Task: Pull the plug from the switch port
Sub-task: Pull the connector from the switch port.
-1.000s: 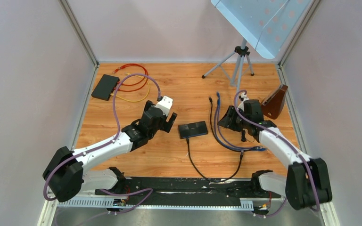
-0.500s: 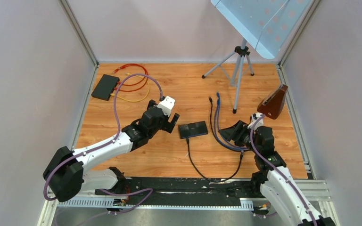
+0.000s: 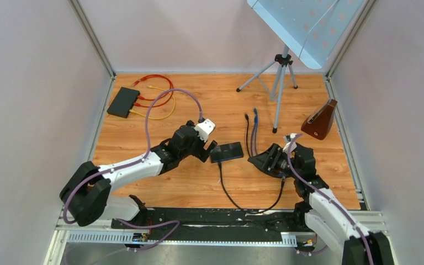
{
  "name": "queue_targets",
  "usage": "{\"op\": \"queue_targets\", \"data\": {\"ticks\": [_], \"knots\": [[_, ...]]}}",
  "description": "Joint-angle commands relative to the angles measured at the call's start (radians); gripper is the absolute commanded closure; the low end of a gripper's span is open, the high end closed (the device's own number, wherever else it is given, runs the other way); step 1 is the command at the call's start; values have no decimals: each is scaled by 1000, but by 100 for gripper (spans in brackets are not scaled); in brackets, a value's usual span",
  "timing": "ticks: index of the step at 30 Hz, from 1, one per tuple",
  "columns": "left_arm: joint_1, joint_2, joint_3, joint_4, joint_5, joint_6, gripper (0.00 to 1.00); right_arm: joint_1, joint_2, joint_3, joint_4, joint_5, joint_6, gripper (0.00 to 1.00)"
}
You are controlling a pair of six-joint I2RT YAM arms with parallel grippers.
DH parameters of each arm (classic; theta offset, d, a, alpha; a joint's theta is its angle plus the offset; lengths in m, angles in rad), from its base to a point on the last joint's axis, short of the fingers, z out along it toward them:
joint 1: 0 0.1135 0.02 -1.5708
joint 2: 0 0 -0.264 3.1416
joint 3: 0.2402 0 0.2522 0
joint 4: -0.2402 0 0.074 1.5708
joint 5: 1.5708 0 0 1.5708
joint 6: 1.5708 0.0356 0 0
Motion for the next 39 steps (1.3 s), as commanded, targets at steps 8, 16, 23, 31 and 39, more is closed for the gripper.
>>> {"op": "queue_targets", "data": {"ticks": [8,16,23,31,39], "knots": [[2,160,65,39,397,244,0,204,503,219,136,-72,8,31],[3,263,155,-96,403,396,0,268,617,278,161,5,51,31],[2,346,222,-167,419,433,0,267,629,267,166,5,76,31],[2,409,281,-219,402,417,0,268,618,225,183,16,94,31],[11,471,359,-338,473,395,9,268,659,248,188,3,102,33]]}}
